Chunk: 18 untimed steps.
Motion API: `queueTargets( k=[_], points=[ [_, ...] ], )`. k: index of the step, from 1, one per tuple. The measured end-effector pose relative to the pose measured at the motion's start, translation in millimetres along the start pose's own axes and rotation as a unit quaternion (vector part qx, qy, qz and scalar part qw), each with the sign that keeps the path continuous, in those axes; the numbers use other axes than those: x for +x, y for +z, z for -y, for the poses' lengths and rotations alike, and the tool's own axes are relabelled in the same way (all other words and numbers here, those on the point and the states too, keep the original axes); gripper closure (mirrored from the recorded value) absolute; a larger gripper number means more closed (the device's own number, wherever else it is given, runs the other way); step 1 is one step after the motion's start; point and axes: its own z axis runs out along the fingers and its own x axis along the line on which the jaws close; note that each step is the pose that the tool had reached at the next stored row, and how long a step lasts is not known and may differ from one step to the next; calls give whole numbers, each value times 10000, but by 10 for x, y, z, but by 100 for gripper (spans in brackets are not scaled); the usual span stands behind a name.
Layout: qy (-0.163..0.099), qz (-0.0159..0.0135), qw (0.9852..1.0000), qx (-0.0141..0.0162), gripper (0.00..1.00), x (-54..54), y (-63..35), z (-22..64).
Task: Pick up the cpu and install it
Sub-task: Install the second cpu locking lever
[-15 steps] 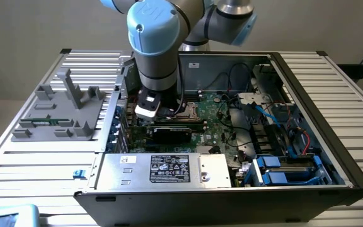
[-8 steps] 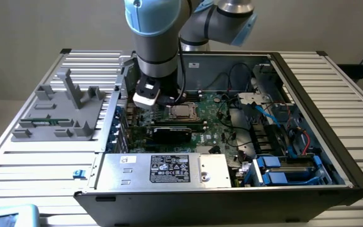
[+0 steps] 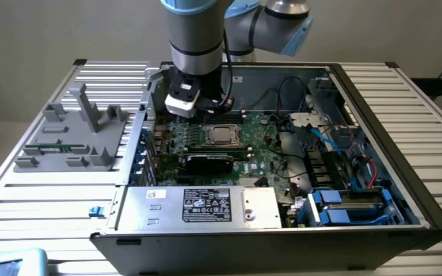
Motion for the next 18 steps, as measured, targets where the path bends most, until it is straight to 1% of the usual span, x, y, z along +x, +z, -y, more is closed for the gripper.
queueTargets(
  k=[1,2,3,5,6,9,12,15,16,17,18],
  points=[
    [-1,-20,10000,-55,89,-5,-4,15],
    [-3,-43,9999,-119,89,-9,-7,28],
    [-4,-73,9998,-202,89,-14,-6,41],
    [-6,-123,9994,-338,89,-25,1,71],
    [-8,-146,9991,-401,89,-31,7,89],
    [-11,-217,9980,-598,89,-51,22,142],
    [-15,-291,9964,-797,89,-70,37,193],
    [-18,-354,9946,-971,89,-93,57,256],
    [-19,-372,9941,-1020,89,-102,63,279],
    [-20,-389,9936,-1063,89,-111,70,303],
    [-21,-404,9931,-1100,89,-120,76,328]
  ],
)
